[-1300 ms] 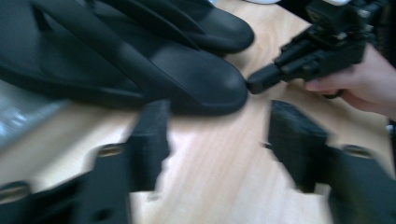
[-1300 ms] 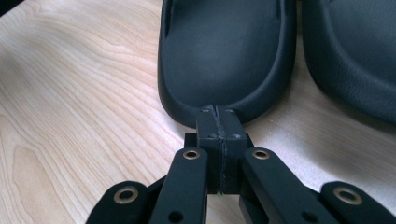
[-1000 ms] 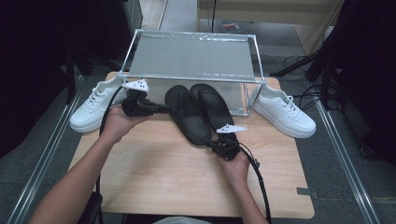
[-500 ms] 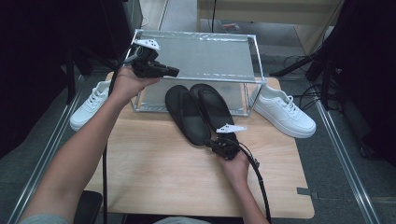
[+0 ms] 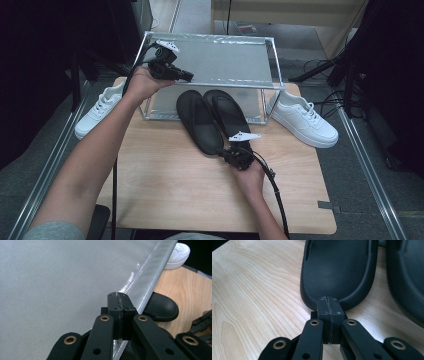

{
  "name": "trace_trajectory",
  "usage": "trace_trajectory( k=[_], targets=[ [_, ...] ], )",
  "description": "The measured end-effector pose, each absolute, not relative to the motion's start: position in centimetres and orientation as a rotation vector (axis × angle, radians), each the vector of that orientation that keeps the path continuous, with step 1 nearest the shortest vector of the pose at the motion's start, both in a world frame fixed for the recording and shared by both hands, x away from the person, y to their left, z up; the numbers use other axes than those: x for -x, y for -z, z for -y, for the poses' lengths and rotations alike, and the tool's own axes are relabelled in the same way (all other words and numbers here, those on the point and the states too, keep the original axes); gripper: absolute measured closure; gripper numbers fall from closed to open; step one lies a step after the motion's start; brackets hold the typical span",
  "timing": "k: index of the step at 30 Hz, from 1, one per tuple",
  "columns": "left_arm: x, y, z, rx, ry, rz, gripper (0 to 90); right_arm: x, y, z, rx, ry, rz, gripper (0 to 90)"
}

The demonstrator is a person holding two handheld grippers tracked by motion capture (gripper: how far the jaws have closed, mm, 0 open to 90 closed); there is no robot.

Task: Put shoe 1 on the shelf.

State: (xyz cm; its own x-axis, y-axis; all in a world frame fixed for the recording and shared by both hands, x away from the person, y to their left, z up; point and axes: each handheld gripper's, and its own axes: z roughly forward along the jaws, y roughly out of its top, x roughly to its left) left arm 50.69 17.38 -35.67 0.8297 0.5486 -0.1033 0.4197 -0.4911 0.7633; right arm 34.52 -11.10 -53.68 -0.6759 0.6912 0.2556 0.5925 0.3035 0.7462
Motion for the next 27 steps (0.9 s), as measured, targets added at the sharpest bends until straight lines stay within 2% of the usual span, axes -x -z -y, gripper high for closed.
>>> trace_trajectory(
  k=[13, 27],
  targets=[
    [-50.7, 35.7, -17.3, -2.161, -0.197, -0.716, 88.9, -35.2, 53.1, 7.9, -1.156, -1.298, -2.443, 90.0],
    [-50.5, 36.0, -17.4, -2.135, -0.197, -0.742, 89.0, -37.0, 53.4, 6.3, -1.198, -1.343, -2.433, 90.0]
  ],
)
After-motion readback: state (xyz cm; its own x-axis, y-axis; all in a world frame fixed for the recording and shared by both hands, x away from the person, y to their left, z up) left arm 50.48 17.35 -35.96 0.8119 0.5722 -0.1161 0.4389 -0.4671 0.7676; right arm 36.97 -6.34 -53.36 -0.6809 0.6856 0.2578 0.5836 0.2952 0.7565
